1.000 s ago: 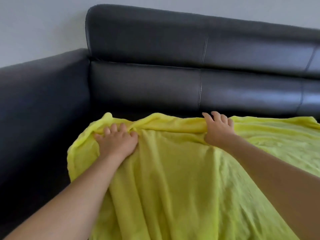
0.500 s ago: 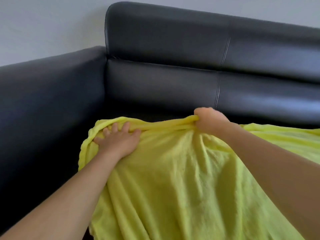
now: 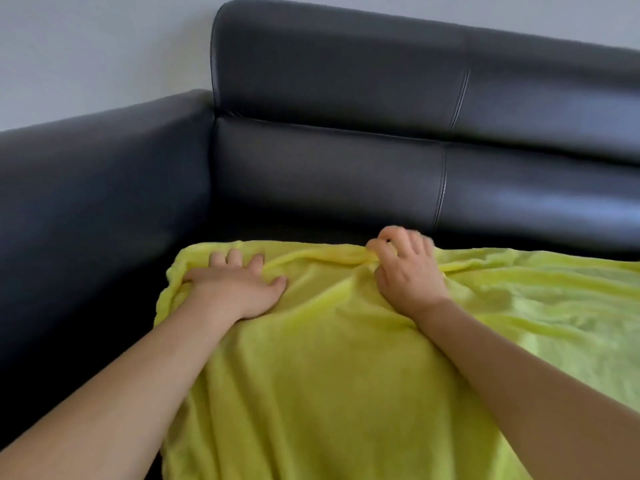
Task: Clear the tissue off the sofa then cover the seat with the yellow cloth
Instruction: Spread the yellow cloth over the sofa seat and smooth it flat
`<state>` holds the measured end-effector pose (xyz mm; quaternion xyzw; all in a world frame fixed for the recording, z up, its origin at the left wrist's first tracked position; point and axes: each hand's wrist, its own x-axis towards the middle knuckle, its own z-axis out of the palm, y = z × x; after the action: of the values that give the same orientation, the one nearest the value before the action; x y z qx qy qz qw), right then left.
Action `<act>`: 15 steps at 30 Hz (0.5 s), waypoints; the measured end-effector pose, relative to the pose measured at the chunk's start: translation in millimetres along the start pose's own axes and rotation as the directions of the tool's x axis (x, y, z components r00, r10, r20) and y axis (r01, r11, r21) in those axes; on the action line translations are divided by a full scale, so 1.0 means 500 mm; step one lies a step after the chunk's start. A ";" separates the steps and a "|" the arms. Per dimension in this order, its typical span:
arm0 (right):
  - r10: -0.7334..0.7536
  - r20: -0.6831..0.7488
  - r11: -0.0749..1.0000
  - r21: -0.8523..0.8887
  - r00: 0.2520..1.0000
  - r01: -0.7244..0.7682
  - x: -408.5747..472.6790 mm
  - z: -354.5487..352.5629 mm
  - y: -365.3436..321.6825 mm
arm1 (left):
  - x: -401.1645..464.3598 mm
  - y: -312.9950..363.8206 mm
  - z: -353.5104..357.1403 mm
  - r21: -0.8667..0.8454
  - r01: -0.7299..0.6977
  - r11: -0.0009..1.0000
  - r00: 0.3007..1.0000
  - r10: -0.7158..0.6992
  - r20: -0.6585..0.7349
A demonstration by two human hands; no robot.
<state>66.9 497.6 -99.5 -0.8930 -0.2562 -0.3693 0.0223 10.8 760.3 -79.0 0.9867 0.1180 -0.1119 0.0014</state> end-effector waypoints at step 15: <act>0.288 0.646 0.950 -0.098 0.707 -0.298 0.074 -0.082 -0.068 | 0.050 -0.018 0.034 -0.323 0.012 0.946 0.920 -0.137 -0.366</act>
<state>46.3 534.3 -49.9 -0.9941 -0.1053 -0.0246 -0.0039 28.7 774.2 -100.6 0.9711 0.1703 0.1038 0.1312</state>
